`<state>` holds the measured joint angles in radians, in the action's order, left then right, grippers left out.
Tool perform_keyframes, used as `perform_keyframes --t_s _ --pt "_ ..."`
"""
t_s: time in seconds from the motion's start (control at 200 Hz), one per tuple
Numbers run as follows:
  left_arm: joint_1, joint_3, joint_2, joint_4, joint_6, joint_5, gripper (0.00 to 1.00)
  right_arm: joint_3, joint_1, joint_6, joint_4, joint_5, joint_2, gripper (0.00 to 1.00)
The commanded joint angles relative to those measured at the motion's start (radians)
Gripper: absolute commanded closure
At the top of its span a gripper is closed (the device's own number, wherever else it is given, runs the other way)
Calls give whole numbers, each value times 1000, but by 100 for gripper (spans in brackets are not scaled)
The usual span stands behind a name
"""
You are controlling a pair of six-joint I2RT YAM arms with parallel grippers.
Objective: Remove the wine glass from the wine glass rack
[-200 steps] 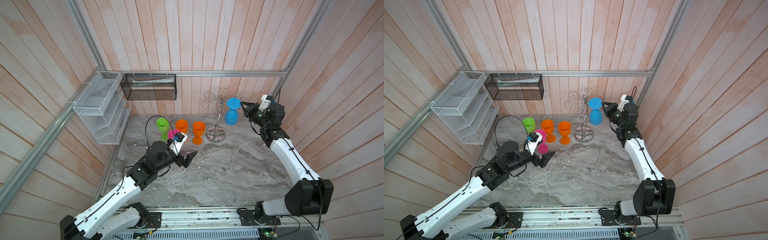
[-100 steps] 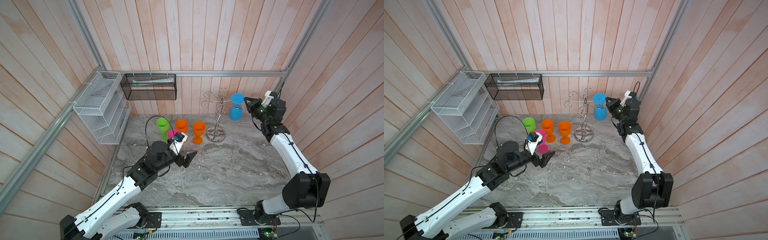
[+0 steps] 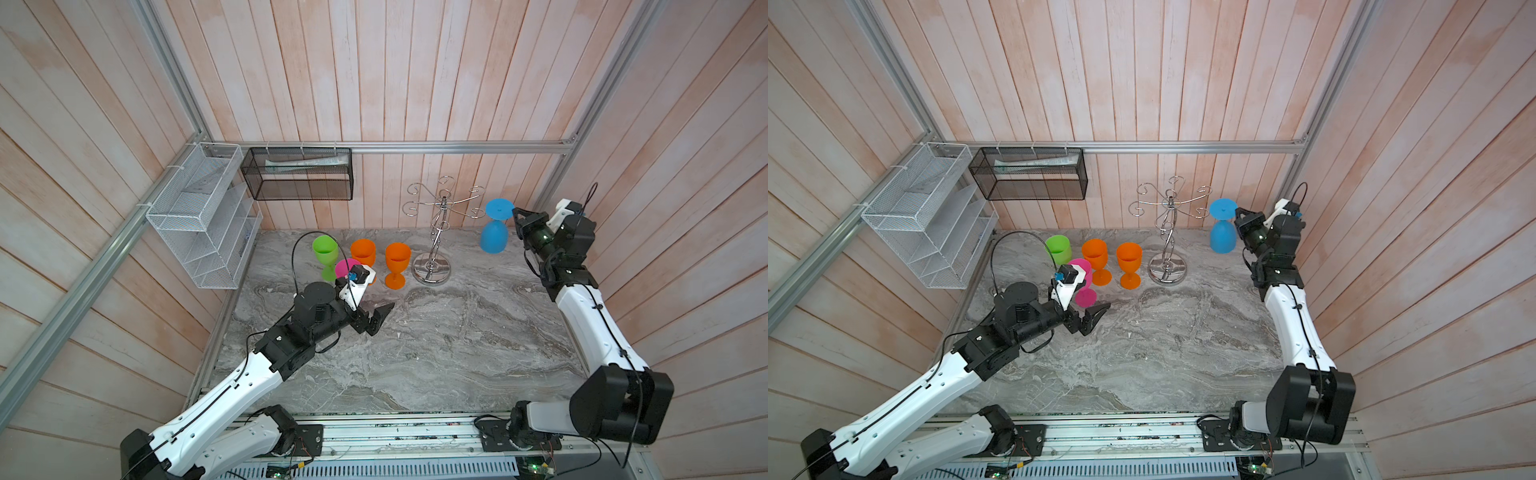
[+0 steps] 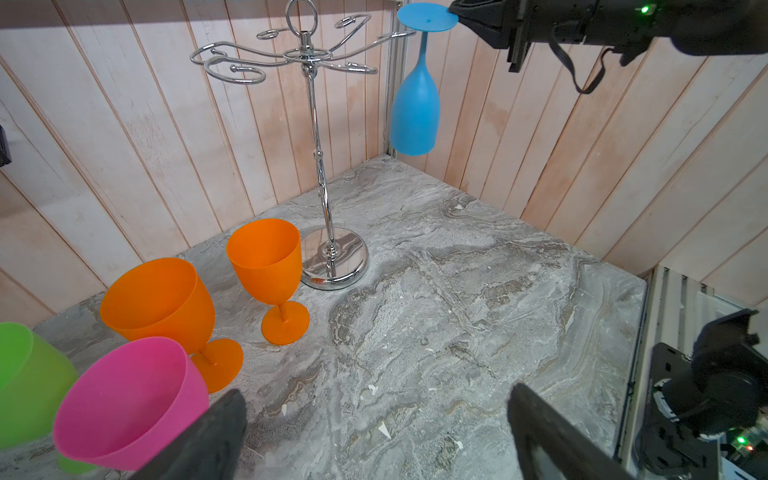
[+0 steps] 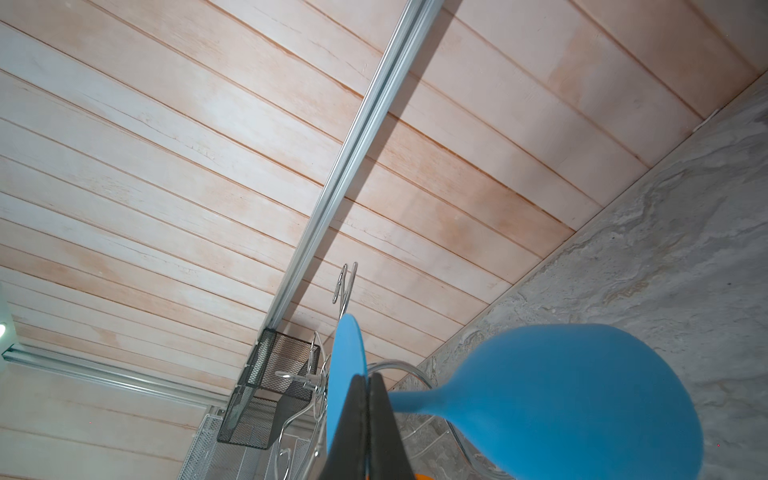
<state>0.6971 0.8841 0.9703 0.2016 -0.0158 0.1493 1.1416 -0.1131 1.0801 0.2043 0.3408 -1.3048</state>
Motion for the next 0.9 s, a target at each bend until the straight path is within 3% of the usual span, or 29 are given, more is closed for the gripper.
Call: perform_keyframes --t_s 0.0,0.27,0.45,0.585,0.76,0.895 --pt "5 -8 4 -10 -7 7 1 -68 -28 -8 6 -4 117 100" --pt "36 -17 -3 -20 -11 9 1 -249 -30 -39 -160 -22 437 100" --pt "135 -31 -1 -28 -53 -75 1 -326 -12 -45 -307 -11 622 100" --pt "313 -29 11 -24 -122 -258 1 -340 30 -63 -408 -3 708 100" --pt "593 -10 73 -10 -287 -620 5 -382 103 -62 -484 13 793 100" --pt "734 1 165 -27 -409 -858 9 -427 169 -60 -529 7 843 100"
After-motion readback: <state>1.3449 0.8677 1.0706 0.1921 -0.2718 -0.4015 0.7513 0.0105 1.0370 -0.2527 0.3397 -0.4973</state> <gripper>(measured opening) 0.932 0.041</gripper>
